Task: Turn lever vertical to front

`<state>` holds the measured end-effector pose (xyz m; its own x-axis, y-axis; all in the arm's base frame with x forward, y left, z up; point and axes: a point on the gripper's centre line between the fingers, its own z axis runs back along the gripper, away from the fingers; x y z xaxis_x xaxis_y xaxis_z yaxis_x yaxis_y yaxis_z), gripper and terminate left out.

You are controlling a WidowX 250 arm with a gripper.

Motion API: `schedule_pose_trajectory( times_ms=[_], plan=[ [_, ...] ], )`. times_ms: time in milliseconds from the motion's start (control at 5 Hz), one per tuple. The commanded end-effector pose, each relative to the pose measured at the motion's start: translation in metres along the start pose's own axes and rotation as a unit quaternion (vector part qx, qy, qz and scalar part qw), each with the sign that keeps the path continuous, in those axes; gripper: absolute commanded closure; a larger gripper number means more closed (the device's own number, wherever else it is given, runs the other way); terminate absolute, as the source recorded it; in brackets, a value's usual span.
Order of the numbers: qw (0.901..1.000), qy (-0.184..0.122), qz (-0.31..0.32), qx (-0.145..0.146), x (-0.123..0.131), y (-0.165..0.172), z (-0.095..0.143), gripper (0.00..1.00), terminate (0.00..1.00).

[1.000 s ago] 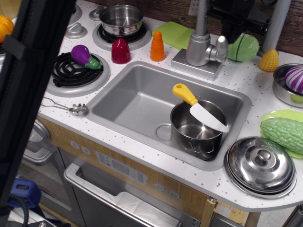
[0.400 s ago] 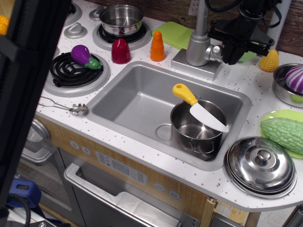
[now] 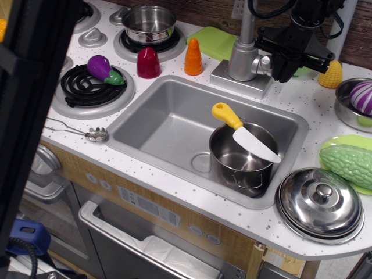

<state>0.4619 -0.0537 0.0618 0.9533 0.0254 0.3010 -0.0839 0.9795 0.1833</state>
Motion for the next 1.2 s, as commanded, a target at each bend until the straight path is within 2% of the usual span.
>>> schedule_pose_trajectory(
  times_ms=[0, 200, 800, 1000],
  plan=[
    [0.9974, -0.064, 0.020, 0.025, 0.037, 0.034, 0.051, 1.00, 0.00],
    [0.9976, -0.061, 0.021, 0.023, 0.044, 0.035, 0.053, 1.00, 0.00],
    [0.9969, -0.052, 0.051, -0.031, 0.019, 0.031, 0.023, 1.00, 0.00],
    [0.9965, -0.049, 0.054, -0.039, 0.015, 0.031, 0.017, 1.00, 1.00]
  ],
)
